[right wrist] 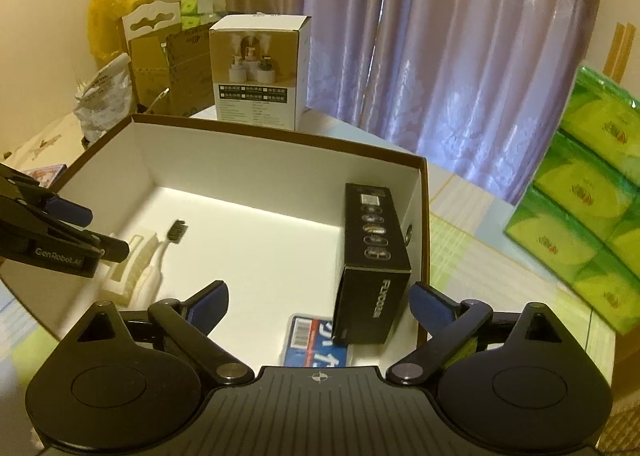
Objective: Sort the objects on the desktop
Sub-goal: 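Withdraw both open tools up out of the brown box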
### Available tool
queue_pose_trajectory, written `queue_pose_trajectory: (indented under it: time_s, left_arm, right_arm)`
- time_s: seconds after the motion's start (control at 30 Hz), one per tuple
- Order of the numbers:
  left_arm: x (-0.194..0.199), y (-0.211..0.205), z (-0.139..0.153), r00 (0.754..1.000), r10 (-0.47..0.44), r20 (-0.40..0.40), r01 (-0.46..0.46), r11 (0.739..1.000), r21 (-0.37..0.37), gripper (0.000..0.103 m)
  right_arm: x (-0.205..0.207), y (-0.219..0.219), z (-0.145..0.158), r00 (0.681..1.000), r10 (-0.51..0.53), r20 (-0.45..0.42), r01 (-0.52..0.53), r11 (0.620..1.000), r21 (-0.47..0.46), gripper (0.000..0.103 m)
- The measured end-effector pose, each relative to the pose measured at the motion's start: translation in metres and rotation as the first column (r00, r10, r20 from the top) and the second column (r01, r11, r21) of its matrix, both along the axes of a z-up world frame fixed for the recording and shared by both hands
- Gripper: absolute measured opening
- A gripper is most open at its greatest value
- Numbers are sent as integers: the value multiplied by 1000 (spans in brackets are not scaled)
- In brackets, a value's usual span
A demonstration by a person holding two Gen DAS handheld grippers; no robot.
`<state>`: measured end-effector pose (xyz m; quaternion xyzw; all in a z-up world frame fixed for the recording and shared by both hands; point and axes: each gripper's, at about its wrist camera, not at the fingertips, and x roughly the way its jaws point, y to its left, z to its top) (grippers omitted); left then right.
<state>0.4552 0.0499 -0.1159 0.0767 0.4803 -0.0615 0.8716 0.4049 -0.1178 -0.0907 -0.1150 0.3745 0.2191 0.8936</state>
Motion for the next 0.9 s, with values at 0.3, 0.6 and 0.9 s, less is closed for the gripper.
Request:
queue_pose_trajectory:
  time_s: [0.3,0.6,0.9]
  left_arm:
    - [-26,3,32,998,1,59,0,1000,-21,71]
    - [-69,4,63,992,-6,122,10,999,-35,83]
    - [-120,8,83,986,-2,169,11,999,-51,86]
  right_arm:
    - [-24,-8,17,1000,-24,-17,25,997,67,98]
    - [-63,-24,38,998,-61,-8,61,989,132,101]
    - [-116,-40,57,996,-85,13,81,981,174,101]
